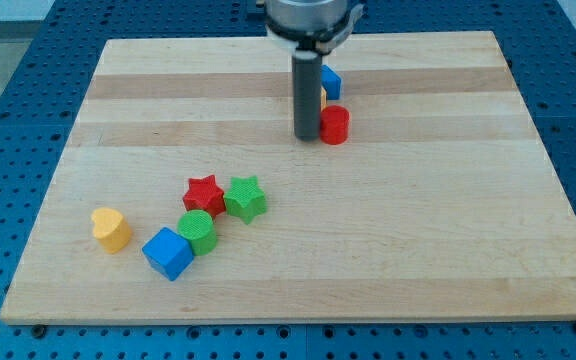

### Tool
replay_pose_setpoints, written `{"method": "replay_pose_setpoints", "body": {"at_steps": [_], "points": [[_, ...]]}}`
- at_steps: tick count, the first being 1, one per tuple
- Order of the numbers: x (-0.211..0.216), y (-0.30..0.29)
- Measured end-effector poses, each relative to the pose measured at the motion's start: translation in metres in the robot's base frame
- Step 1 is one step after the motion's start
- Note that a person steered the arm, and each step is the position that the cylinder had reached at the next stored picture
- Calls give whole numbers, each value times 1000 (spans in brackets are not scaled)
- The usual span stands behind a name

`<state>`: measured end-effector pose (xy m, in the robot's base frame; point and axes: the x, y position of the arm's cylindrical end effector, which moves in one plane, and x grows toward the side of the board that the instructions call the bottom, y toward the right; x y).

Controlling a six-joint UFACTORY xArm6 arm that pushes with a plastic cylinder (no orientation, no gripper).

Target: Push the red circle right to the yellow hexagon

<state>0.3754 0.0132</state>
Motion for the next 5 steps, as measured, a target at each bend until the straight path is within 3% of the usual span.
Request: {"method": "replay_pose_setpoints", "body": {"at_steps": [1,2,4,5], "points": [[-39,18],[-21,22],[66,6],[73,10]]}}
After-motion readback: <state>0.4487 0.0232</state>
